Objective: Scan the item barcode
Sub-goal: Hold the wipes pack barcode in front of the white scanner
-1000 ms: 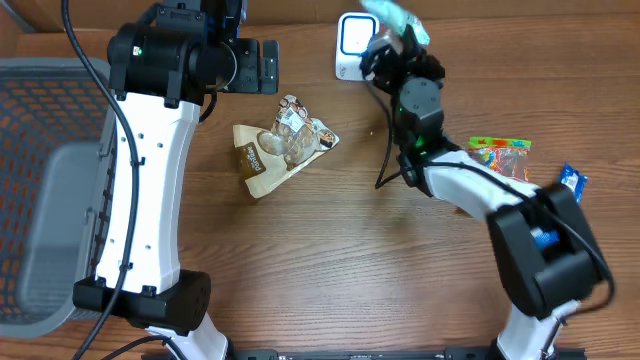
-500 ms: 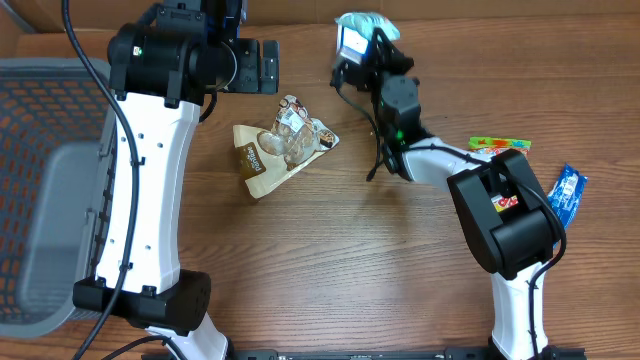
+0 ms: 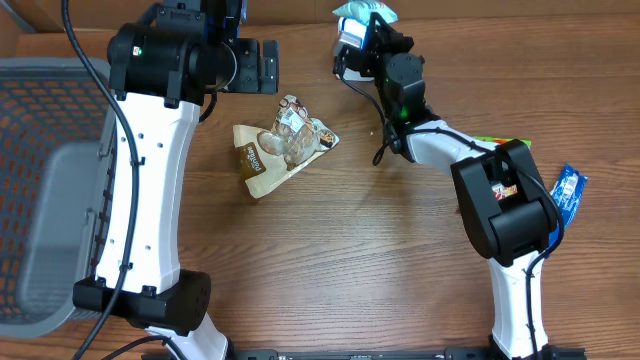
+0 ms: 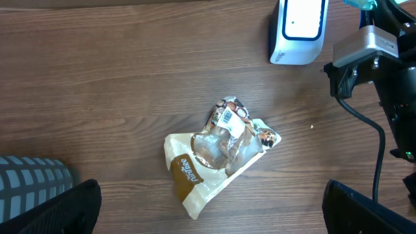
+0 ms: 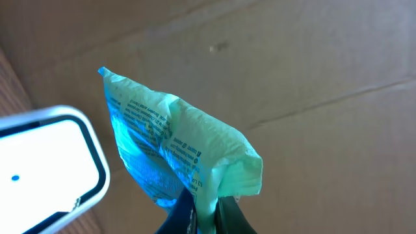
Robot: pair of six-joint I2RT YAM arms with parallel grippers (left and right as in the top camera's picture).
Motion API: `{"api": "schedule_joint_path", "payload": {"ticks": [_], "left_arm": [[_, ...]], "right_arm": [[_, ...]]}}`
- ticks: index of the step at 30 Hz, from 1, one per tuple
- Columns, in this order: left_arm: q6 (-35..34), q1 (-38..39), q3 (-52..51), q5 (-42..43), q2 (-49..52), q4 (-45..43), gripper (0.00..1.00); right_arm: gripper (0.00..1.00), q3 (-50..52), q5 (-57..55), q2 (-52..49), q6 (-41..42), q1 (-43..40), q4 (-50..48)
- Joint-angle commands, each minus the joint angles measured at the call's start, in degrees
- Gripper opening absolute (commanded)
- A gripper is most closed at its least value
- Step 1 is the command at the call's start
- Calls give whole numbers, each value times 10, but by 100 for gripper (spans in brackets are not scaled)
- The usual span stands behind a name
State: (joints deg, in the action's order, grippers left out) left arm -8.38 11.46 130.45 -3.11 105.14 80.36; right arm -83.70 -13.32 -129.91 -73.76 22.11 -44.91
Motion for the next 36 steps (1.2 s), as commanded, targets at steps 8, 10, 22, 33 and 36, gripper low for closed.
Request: {"api": "schedule_joint_path", "payload": {"ticks": [8,10,22,33,36], "left_arm": [[11,-2,-2,-4,4,0,99],[11,-2,-2,-4,4,0,100],[11,-2,-2,-4,4,0,100],[11,-2,-2,-4,4,0,100],[11,-2,-2,-4,4,0,100]], "right_arm": [[4,-19,12,-6,-2,-14,-8],[4,-19,17,-9,-5,-19,-8],[4,-19,50,-20,-62,-27,-16],[4,-19,49,-20,-63,-30,-15],[4,-19,49,-20,-82,-30,-15]]}}
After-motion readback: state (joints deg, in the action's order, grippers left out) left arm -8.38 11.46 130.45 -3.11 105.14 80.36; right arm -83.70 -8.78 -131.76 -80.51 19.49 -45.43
